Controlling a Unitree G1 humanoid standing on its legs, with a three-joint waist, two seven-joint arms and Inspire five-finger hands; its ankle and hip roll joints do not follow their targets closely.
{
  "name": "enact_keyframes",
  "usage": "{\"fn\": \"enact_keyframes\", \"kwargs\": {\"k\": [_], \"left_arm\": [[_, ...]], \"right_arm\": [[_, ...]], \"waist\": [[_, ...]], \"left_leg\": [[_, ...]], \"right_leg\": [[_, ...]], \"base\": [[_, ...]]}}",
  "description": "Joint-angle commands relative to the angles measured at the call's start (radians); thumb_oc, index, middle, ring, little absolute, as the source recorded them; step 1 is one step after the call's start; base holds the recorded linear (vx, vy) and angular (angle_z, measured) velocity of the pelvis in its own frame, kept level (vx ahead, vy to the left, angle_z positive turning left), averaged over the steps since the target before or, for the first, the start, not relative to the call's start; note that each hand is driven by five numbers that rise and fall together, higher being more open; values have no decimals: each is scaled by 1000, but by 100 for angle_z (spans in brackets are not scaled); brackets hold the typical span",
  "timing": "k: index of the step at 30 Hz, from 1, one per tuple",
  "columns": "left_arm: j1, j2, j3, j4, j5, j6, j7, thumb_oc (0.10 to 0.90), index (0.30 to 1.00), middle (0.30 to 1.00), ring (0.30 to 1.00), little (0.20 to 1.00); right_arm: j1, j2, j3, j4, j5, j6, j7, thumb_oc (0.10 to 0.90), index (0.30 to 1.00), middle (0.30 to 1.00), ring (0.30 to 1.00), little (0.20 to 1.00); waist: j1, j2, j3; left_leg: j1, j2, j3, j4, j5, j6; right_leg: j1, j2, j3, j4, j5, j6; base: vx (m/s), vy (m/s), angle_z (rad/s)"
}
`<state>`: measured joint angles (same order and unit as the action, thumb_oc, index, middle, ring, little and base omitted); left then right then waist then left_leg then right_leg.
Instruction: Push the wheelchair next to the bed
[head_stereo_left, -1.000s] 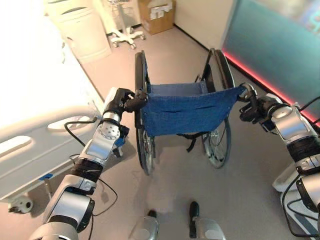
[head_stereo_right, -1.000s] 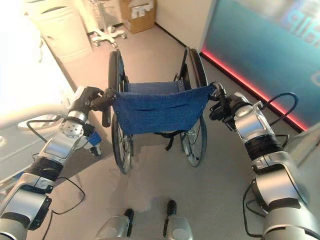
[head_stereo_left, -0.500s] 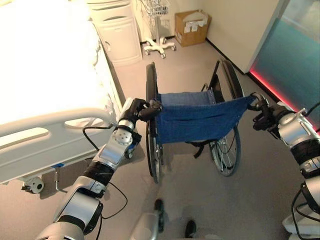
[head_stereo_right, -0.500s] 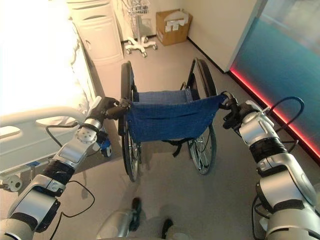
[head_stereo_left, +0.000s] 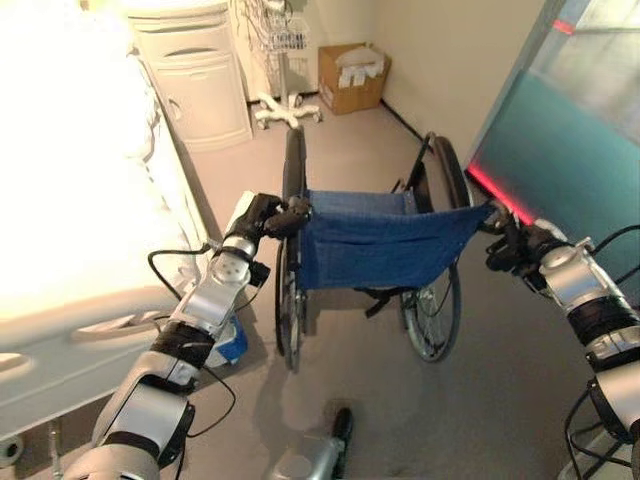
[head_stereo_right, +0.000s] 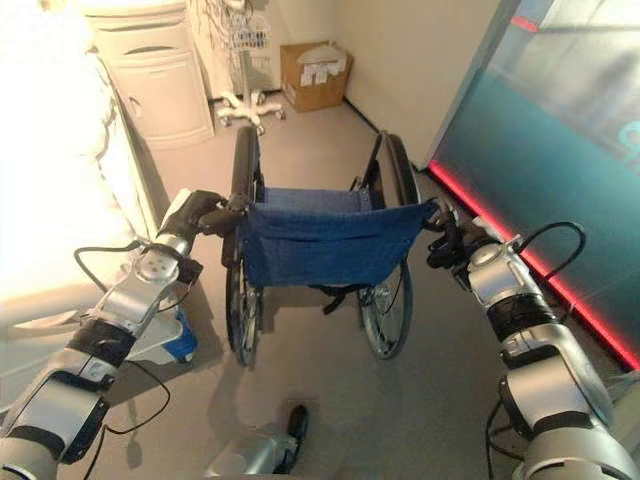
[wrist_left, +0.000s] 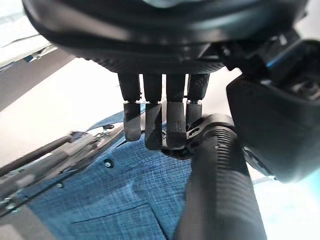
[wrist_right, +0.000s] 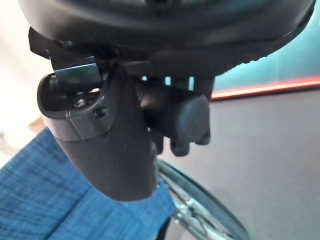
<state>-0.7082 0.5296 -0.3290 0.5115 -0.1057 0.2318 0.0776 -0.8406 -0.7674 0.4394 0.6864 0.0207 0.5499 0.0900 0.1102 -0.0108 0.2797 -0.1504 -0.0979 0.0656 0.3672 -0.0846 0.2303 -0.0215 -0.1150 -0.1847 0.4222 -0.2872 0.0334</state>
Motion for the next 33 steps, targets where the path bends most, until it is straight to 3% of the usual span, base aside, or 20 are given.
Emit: {"fn": "enact_keyframes", "kwargs": {"k": [1, 3, 6, 10, 11, 12, 14, 15, 17, 18, 19, 21, 22, 24, 25, 30, 33], "left_arm": [[166, 33, -141, 16, 100, 23, -62, 400, 300, 300, 300, 300], [153, 16, -156, 7, 96, 24, -74, 400, 300, 300, 300, 300], [147, 3, -156, 1, 88, 31, -75, 400, 300, 300, 300, 300], [149, -11, -153, -25, 87, 51, -70, 400, 300, 300, 300, 300], [154, -10, -152, -26, 66, 59, -69, 400, 300, 300, 300, 300], [164, -14, -149, -34, 67, 74, -71, 400, 300, 300, 300, 300], [168, -24, -148, -35, 70, 84, -62, 400, 300, 300, 300, 300], [171, -42, -150, -17, 69, 70, -51, 400, 300, 300, 300, 300], [176, -62, -151, -12, 54, 60, -30, 400, 300, 300, 300, 300], [173, -85, -164, -1, 37, 55, -14, 400, 300, 300, 300, 300], [167, -99, -170, 7, 40, 54, -16, 400, 300, 300, 300, 300], [157, -115, -179, 9, 47, 58, -15, 400, 300, 300, 300, 300], [151, -125, -183, 6, 48, 67, -7, 400, 300, 300, 300, 300], [149, -126, -180, 5, 44, 72, -6, 400, 300, 300, 300, 300], [151, -123, -176, 4, 44, 77, -1, 400, 300, 300, 300, 300], [166, -94, -150, -11, 44, 90, -29, 400, 300, 300, 300, 300], [176, -79, -135, 19, 34, 88, -41, 400, 300, 300, 300, 300]], "right_arm": [[-80, 91, 138, -85, -24, -159, 17, 400, 300, 300, 300, 300], [-90, 59, 135, -105, -29, -104, 42, 400, 300, 300, 300, 300], [-106, 37, 131, -132, -42, -51, 69, 400, 300, 300, 300, 300], [-148, 6, 136, -128, -25, -10, 102, 400, 300, 300, 300, 300], [-160, -2, 141, -121, -26, -14, 127, 400, 300, 300, 300, 300], [-167, -11, 142, -132, -35, -10, 152, 400, 300, 300, 300, 300], [-167, -20, 145, -137, -40, -14, 171, 400, 300, 300, 300, 300], [-162, -37, 146, -136, -48, -21, 179, 400, 300, 300, 300, 300], [-144, -51, 137, -143, -53, -34, 177, 400, 300, 300, 300, 300], [-115, -59, 121, -145, -60, -42, 181, 400, 300, 300, 300, 300], [-103, -60, 114, -144, -65, -41, 179, 400, 300, 300, 300, 300], [-86, -55, 109, -140, -73, -39, 169, 400, 300, 300, 300, 300], [-84, -35, 113, -119, -75, -47, 144, 400, 300, 300, 300, 300], [-81, -24, 112, -108, -80, -54, 133, 400, 300, 300, 300, 300], [-69, -9, 106, -106, -97, -63, 116, 400, 300, 300, 300, 300], [-48, 18, 99, -133, -135, -66, 105, 400, 300, 300, 300, 300], [-42, 45, 104, -118, -136, -82, 117, 400, 300, 300, 300, 300]], "waist": [[18, -44, 44], [-25, -55, 29], [-45, -62, 17], [-58, -75, -1], [-60, -72, -4], [-64, -74, 0], [-76, -73, 3], [-101, -69, -3], [-127, -66, -12], [-139, -66, -18], [-137, -72, -15], [-123, -84, -2], [-103, -81, 15], [-92, -75, 27], [-69, -62, 45], [-7, -31, 49], [12, -25, 10]], "left_leg": [[126, 16, -143, -151, -34, -141], [157, -7, -230, -133, -88, -153], [179, 5, -271, -123, -125, -173], [211, 90, -276, -128, -129, -221], [213, 125, -268, -123, -118, -232], [219, 184, -240, -103, -45, -257], [231, 231, -204, -88, 18, -273], [252, 281, -158, -80, 99, -286], [282, 319, -100, -58, 162, -304], [267, 321, -74, -14, 232, -318], [236, 314, -61, 17, 247, -317], [173, 258, -59, 57, 220, -303], [126, 188, -36, 46, 182, -291], [99, 160, -11, 24, 176, -289], [33, 118, 23, -11, 182, -287], [-37, 61, 117, -189, 203, -272], [16, 32, 68, -243, 157, -221]], "right_leg": [[-170, -79, 82, -149, 461, 112], [-204, -82, 198, -340, 470, 131], [-181, -76, 242, -388, 485, 140], [-152, -49, 217, -352, 442, 131], [-154, -43, 202, -282, 407, 121], [-147, -48, 153, -257, 389, 102], [-135, -48, 113, -255, 383, 88], [-121, -35, 87, -260, 377, 71], [-105, -30, 44, -261, 370, 54], [-67, -15, 23, -274, 355, 31], [-37, -10, 12, -287, 352, 23], [9, -8, 4, -311, 352, 19], [56, 9, -2, -329, 342, 22], [82, 23, -7, -337, 332, 22], [125, 49, -8, -352, 315, 19], [205, 91, -9, -379, 278, 26], [214, 87, 9, -280, 218, 46]], "base": [[444, -217, 26], [573, -289, 27], [428, -283, 140], [410, -406, 90], [332, -307, 81], [380, -360, 94], [331, -289, 80], [348, -255, 81], [355, -212, 100], [375, -213, 63], [422, -258, 25], [318, -182, 33], [335, -143, 42], [292, -79, 26], [295, -37, 12], [381, 36, -54], [360, 136, -79]]}}
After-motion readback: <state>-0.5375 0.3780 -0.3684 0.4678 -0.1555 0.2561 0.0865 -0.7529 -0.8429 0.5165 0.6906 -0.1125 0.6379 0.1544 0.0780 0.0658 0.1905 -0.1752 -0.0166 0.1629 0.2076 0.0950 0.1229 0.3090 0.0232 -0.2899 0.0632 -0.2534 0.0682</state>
